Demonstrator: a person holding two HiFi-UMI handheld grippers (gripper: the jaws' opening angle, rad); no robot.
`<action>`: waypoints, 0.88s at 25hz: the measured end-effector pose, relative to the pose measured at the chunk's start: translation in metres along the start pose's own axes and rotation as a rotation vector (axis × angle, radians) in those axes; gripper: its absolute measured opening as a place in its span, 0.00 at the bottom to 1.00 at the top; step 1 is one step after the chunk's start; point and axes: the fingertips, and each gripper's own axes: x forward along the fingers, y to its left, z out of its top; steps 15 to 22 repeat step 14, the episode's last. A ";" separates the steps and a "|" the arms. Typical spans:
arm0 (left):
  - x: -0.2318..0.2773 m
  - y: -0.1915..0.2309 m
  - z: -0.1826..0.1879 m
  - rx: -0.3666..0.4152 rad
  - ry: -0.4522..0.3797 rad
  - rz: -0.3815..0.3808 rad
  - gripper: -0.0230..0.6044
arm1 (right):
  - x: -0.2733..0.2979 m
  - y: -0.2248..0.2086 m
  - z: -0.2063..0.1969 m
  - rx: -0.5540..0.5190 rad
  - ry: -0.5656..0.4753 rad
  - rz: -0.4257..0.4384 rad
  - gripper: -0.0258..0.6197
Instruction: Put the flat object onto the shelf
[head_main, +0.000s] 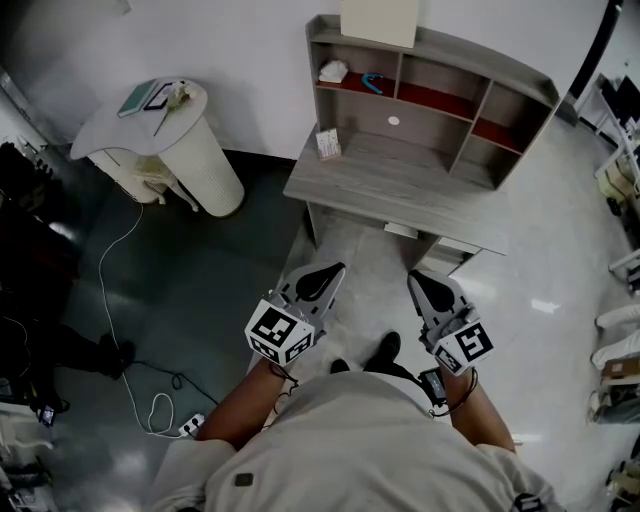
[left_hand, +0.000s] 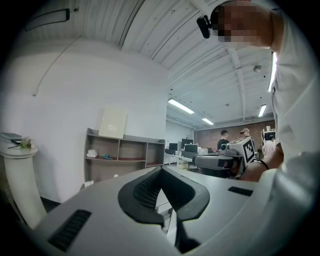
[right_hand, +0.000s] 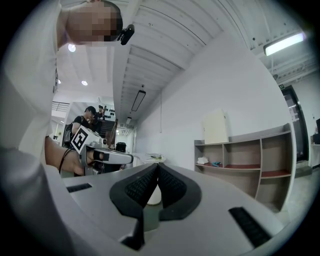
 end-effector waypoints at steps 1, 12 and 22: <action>-0.003 -0.001 0.001 0.000 -0.001 -0.002 0.06 | 0.000 0.003 0.001 0.000 -0.002 -0.002 0.07; -0.022 -0.008 0.003 0.008 -0.005 -0.018 0.06 | -0.004 0.023 0.005 0.015 -0.013 -0.013 0.07; -0.025 -0.009 0.003 0.006 -0.002 -0.021 0.06 | -0.005 0.026 0.005 0.016 -0.010 -0.013 0.07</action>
